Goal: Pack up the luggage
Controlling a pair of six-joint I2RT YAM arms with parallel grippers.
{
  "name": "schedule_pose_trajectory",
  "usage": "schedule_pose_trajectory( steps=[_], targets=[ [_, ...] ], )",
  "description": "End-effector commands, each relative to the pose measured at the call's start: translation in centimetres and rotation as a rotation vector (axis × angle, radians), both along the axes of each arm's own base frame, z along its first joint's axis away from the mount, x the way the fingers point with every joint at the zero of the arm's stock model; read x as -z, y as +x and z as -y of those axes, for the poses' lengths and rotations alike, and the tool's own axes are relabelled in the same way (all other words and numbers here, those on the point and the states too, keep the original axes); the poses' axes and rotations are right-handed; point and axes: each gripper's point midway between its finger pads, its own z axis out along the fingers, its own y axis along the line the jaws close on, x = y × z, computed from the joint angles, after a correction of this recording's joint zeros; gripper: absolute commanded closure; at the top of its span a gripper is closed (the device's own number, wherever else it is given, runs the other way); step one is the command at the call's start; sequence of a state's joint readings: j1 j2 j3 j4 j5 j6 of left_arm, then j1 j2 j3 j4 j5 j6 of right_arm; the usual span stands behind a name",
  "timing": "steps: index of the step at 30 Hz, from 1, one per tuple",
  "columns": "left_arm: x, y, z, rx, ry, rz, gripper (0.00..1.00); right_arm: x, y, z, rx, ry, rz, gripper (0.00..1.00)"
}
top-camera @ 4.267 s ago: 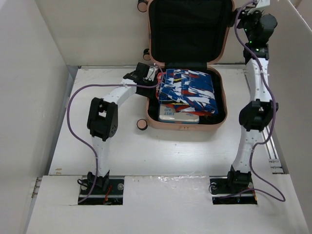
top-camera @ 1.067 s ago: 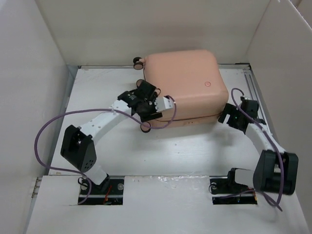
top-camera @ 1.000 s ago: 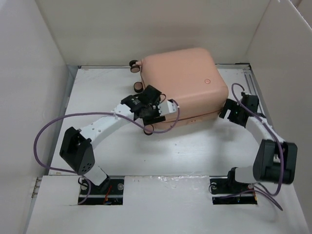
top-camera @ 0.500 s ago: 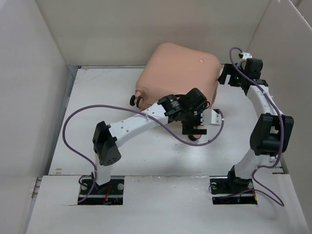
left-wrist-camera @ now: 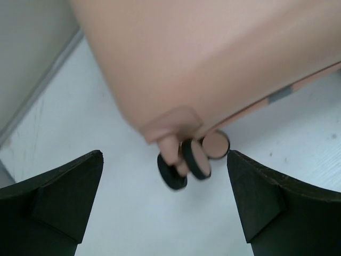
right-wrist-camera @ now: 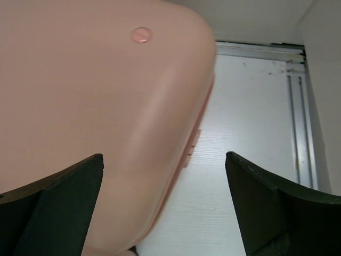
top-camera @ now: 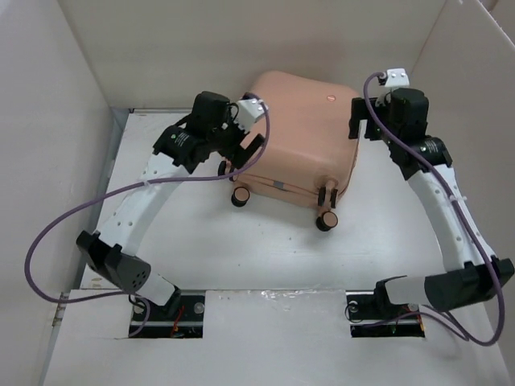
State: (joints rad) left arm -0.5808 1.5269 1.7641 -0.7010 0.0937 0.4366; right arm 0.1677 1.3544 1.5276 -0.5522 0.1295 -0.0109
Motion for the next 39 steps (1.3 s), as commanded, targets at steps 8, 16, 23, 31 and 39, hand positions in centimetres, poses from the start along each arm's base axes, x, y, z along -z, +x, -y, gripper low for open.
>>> schedule_pose_trajectory(
  steps=[8,16,23,31,39],
  targets=[
    [9.2,0.9,-5.7,-0.248,-0.056,-0.247,0.00,6.9,-9.3,-9.6,-0.016,0.103,-0.170,0.00],
    [14.5,1.1,-4.7,-0.210,-0.032,-0.378,0.33,13.2,-12.0,-11.3,-0.054,0.189,-0.288,0.00],
    [15.2,0.3,-4.9,-0.169,-0.014,-0.374,1.00,13.3,-9.5,-9.9,-0.102,0.201,-0.214,0.29],
    [14.6,-6.5,-1.9,0.064,0.144,-0.286,1.00,12.2,-5.1,-9.0,-0.330,0.116,-0.193,0.93],
    [15.6,-16.2,5.9,0.404,0.194,-0.256,1.00,8.3,0.9,-6.6,-0.415,-0.134,-0.118,1.00]
  ],
)
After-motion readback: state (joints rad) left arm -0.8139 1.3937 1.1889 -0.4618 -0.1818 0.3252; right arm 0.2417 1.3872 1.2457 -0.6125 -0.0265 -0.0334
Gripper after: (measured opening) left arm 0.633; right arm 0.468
